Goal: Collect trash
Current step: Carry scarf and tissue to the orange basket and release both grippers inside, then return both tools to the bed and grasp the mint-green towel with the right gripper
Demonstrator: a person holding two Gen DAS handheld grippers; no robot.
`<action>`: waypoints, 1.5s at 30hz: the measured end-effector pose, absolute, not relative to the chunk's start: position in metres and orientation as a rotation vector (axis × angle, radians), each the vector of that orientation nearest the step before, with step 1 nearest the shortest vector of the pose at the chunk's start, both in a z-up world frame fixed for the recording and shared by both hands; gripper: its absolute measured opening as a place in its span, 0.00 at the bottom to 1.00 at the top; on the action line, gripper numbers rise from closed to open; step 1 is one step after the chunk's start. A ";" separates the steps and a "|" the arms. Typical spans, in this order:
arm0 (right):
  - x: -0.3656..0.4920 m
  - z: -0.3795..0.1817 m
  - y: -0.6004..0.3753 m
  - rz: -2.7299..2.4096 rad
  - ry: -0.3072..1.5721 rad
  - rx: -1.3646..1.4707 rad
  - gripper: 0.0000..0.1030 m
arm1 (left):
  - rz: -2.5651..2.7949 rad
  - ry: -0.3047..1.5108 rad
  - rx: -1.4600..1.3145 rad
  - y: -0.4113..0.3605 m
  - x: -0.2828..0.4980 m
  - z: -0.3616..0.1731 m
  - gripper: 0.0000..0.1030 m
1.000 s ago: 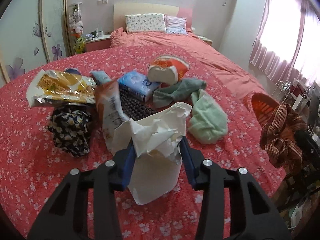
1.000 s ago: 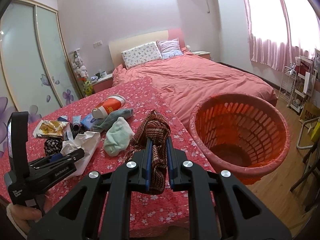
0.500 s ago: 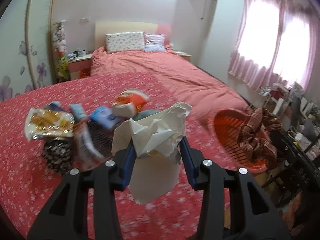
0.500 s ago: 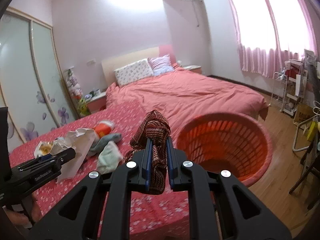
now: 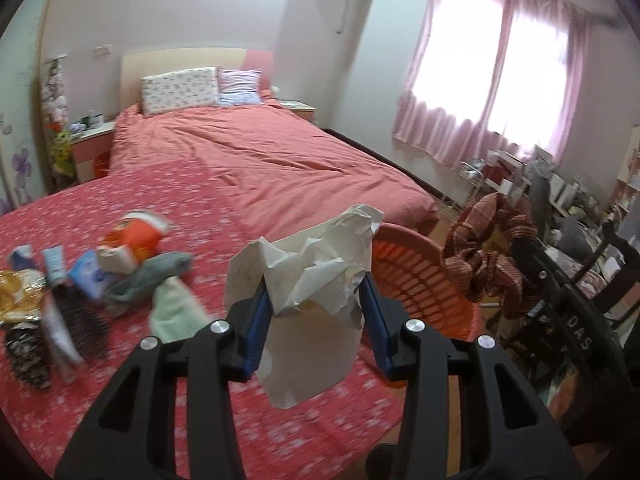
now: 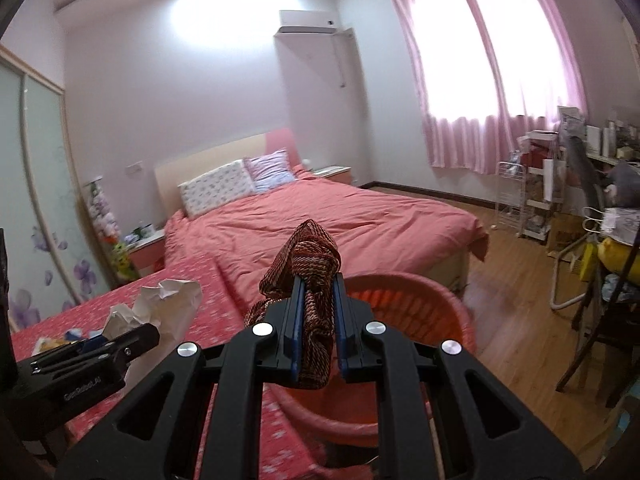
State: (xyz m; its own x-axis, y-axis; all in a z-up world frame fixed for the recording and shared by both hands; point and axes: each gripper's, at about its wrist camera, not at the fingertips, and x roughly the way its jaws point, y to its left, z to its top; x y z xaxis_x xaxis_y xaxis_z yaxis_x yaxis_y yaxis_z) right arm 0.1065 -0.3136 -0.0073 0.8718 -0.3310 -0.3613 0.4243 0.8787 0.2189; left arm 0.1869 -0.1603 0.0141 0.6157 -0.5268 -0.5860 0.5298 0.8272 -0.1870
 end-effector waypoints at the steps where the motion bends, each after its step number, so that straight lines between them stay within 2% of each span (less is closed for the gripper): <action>1: 0.107 -0.009 -0.318 -0.410 0.323 0.305 0.13 | -0.619 0.676 0.007 -0.166 0.189 0.012 0.42; 23: 0.125 -0.034 -0.375 -0.479 0.357 0.407 0.13 | -0.756 0.789 0.066 -0.272 0.227 -0.038 0.43; 25: 0.127 -0.035 -0.378 -0.469 0.366 0.419 0.16 | -0.744 0.799 0.070 -0.274 0.233 -0.044 0.47; 29: 0.130 -0.039 -0.380 -0.443 0.389 0.438 0.29 | -0.723 0.812 0.067 -0.269 0.237 -0.050 0.62; 32: 0.129 -0.041 -0.377 -0.440 0.409 0.432 0.30 | -0.698 0.816 0.069 -0.259 0.240 -0.053 0.65; 35: 0.129 -0.040 -0.374 -0.444 0.419 0.427 0.37 | -0.659 0.817 0.069 -0.246 0.241 -0.052 0.68; 41: 0.132 -0.034 -0.355 -0.436 0.451 0.362 0.38 | -0.554 0.773 0.089 -0.209 0.234 -0.044 0.79; 45: 0.135 -0.028 -0.333 -0.397 0.462 0.317 0.42 | -0.493 0.751 0.100 -0.177 0.228 -0.038 0.80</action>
